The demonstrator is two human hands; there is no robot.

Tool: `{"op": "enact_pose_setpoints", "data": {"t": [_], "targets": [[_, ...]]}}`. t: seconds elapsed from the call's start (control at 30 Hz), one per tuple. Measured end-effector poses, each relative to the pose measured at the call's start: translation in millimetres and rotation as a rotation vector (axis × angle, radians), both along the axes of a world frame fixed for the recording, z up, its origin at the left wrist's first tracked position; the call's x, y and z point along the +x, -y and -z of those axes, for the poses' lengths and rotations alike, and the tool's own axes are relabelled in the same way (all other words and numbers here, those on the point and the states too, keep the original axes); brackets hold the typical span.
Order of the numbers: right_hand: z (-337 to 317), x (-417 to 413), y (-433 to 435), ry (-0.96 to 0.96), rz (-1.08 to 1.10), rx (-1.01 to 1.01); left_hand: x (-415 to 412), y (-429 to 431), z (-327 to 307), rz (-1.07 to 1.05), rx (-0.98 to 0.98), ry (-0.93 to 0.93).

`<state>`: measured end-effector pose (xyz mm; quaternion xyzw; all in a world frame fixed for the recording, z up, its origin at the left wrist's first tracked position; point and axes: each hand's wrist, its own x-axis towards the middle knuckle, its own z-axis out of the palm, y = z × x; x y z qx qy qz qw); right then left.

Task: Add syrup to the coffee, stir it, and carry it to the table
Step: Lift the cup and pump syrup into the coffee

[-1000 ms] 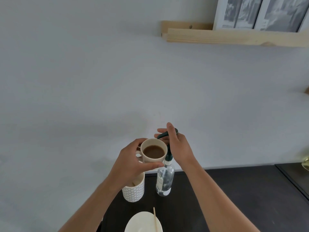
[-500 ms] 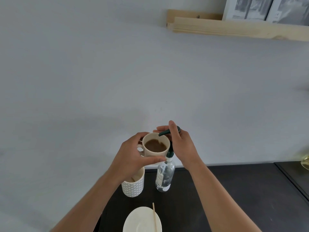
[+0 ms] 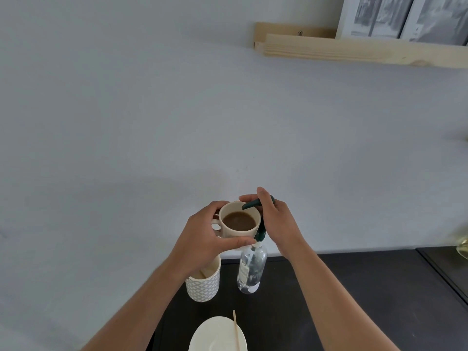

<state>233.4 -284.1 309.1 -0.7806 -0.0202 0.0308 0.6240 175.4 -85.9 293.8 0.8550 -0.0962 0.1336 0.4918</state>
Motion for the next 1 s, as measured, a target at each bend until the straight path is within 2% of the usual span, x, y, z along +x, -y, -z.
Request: {"op": "enact_pose_setpoints", "data": {"t": [0.13,0.43,1.0], "targets": [[-8,-1,0,-0.031,-0.028,0.034,0,-1,0,-0.008,0.003,-0.010],[-10,-1,3,-0.011,-0.071,-0.030,2,-1,-7,-0.006,0.017,-0.002],[-5,-1,3,-0.053,-0.034,-0.015,3,-1,-17,0.019,-0.008,0.021]]}}
